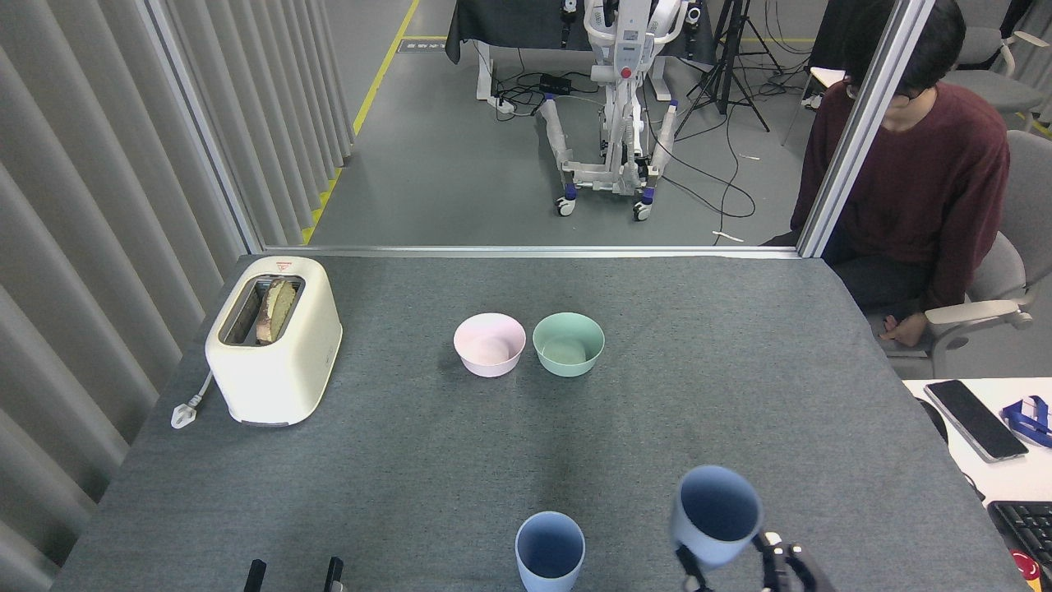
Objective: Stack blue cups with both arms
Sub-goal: 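Carry the held cup over the centered cup with the right gripper, then lower the cup into the centered cup and open the right gripper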
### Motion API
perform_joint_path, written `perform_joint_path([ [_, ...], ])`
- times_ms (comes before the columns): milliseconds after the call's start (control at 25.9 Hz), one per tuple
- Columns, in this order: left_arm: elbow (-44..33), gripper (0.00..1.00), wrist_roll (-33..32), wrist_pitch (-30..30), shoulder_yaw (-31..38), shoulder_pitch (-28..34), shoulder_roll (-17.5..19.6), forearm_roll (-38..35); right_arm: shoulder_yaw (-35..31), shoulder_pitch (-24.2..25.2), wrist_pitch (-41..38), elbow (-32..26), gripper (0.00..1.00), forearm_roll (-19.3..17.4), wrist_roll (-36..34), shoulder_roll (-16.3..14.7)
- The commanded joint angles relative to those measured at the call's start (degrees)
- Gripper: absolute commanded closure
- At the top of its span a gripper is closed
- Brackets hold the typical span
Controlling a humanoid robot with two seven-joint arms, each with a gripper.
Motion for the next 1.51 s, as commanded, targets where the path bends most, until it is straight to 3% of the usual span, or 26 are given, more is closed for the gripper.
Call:
perform_joint_path([
  [0,-0.4,0.00,0.1,0.1,0.0,0.3,-0.3,0.0,4.8,-1.7,1.6,2.3,0.77,9.2,0.5,7.0],
  [155,-1.2,0.00,0.1,1.0,0.0,0.7,-0.4,0.0,6.9,-4.7,3.0,3.4,0.76,11.5,2.6,10.0],
  [890,-1.1,0.00,0.2,1.1,0.1,0.7,-0.1,0.1,12.2,-6.4,4.2,5.3,0.74,12.8,2.9,9.5],
  [928,-1.1,0.00,0.2,1.1,0.1,0.7,-0.1,0.1,12.0,-6.4,4.3,5.3,0.68,12.7,2.9,9.4],
  [967,-1.1,0.00,0.2,1.1,0.1,0.7,-0.2,0.1,11.8,-6.5,4.4,5.6,0.45,12.7,3.0,9.8],
  [1006,-1.1,0.00,0.2,1.1,0.1,0.6,-0.2,0.1,11.8,-6.5,4.7,5.9,0.09,12.5,2.9,9.9],
  [1044,-1.1,0.00,0.2,1.1,0.1,0.5,-0.2,0.1,11.8,-6.5,4.9,6.0,0.00,12.4,2.9,9.6],
  [1392,-1.1,0.00,0.2,1.1,0.1,0.5,-0.2,0.1,11.5,-7.2,4.8,5.0,0.00,11.9,2.6,10.2],
  [1470,-1.1,0.00,0.2,1.1,0.1,0.5,-0.2,0.1,9.3,-8.3,6.0,3.1,0.00,9.7,2.1,10.2],
])
